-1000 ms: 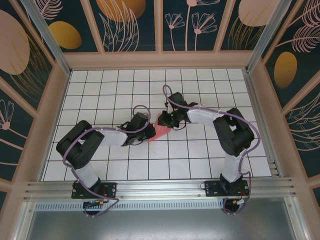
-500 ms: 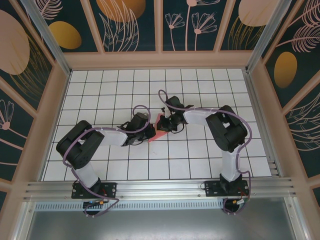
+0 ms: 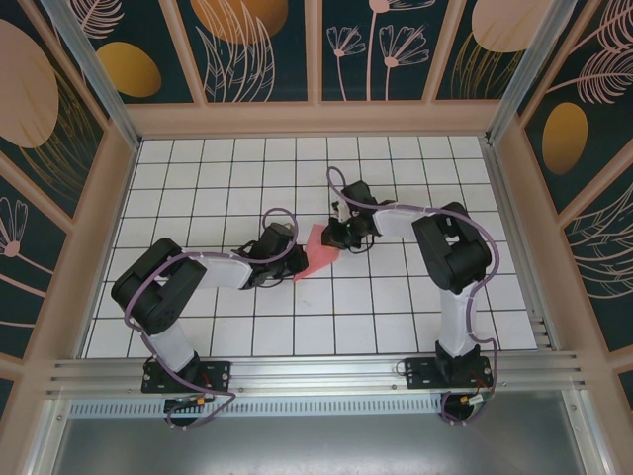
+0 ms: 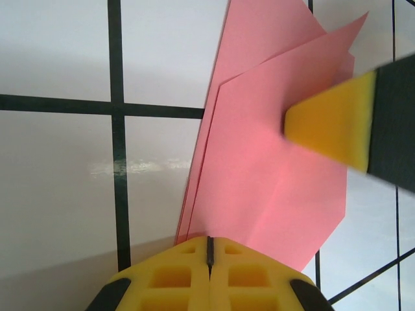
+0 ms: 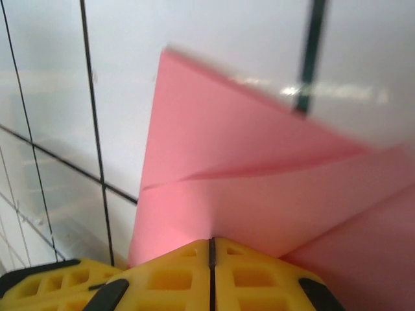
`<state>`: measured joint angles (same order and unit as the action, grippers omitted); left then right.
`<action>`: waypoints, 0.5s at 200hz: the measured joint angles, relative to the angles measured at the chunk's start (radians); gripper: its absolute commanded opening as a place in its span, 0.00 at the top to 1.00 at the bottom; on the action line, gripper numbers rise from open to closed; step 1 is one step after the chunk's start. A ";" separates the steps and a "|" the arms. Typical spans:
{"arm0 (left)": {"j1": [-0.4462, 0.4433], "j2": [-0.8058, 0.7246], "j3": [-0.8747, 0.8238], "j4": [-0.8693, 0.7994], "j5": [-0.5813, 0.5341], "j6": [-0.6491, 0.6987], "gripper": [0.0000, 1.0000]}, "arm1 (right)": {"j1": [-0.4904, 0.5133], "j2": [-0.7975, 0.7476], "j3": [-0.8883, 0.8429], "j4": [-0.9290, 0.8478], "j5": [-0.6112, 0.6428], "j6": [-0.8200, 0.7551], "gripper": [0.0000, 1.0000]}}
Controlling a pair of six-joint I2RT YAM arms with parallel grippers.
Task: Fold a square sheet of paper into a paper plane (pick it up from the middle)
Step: Fourth fold the wing at the center of the table.
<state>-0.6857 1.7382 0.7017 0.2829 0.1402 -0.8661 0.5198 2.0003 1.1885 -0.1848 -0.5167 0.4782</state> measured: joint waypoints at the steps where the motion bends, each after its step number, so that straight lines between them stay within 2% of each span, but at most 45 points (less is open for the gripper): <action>1: 0.000 0.000 0.000 0.000 0.000 0.000 1.00 | -0.002 0.000 0.001 0.000 0.002 -0.001 0.90; 41: 0.000 0.000 0.000 0.000 0.000 0.000 1.00 | -0.021 -0.005 -0.006 0.035 0.014 -0.019 0.90; 100: 0.000 0.000 0.000 0.000 0.000 0.000 1.00 | 0.095 -0.024 -0.064 0.078 -0.028 -0.038 0.90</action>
<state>-0.6857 1.7382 0.7017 0.2829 0.1402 -0.8658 0.6147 1.9759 1.1248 -0.1070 -0.5449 0.4404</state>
